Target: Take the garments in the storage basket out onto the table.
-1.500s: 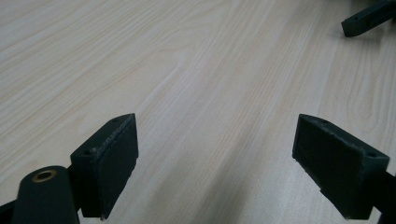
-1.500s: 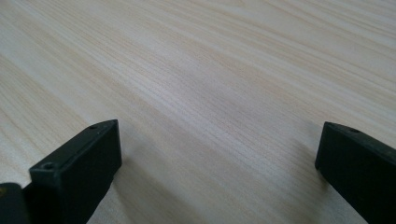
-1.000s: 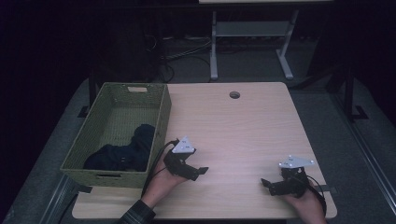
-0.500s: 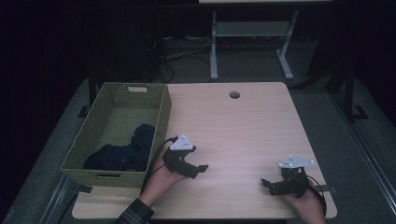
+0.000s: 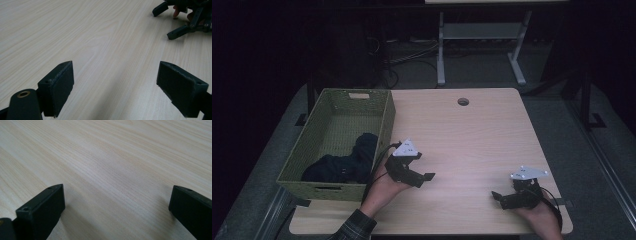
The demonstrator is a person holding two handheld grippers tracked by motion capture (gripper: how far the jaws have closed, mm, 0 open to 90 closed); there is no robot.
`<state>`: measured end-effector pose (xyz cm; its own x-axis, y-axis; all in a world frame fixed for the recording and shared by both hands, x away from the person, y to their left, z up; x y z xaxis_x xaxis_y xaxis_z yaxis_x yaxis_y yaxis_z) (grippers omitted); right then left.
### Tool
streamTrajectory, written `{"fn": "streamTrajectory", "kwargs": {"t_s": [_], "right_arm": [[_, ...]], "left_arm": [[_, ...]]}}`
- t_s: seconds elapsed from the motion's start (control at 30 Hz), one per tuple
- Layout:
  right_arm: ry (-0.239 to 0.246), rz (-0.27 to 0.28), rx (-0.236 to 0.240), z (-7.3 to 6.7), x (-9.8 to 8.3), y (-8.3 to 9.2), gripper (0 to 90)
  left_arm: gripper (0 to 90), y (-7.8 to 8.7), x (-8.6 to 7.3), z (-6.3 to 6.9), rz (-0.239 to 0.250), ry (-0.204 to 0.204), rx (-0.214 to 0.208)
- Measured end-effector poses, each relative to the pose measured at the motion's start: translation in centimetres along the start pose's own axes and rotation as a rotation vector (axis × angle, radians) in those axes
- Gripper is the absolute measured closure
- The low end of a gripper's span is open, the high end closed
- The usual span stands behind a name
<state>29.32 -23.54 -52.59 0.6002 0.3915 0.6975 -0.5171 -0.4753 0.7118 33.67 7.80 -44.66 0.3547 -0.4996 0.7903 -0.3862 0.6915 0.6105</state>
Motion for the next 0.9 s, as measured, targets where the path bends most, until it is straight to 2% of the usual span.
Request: {"fn": "streamTrajectory", "kwargs": {"t_s": [0.2,0.6,0.83,0.9], "right_arm": [[-0.003,0.001,-0.001,0.0,0.0,0.0,0.1],[-0.001,0.001,-0.002,0.0,0.0,0.0,0.1],[-0.004,0.002,-0.002,-0.1,0.0,0.0,0.1],[-0.002,0.002,-0.003,0.0,0.0,0.0,0.1]], "left_arm": [[14.0,0.4,0.7,-0.1,0.0,-0.013,0.002],[14.0,1.1,1.9,-0.2,0.011,-0.012,-0.012],[14.0,1.8,2.8,-0.7,0.011,-0.033,0.008],[14.1,2.1,3.1,-1.0,0.022,-0.025,0.005]]}}
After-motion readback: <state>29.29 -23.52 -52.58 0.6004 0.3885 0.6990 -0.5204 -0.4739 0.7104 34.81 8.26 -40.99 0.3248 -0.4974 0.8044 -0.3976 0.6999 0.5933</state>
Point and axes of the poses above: each handheld gripper's, and its own axes: y roughly backward along the jaws, x roughly out of its top, z roughly to its right, the point moved 6 cm from there along -y, roughly forward along the jaws, and after that the axes turned 4 degrees about x, right-handed, at the moved point
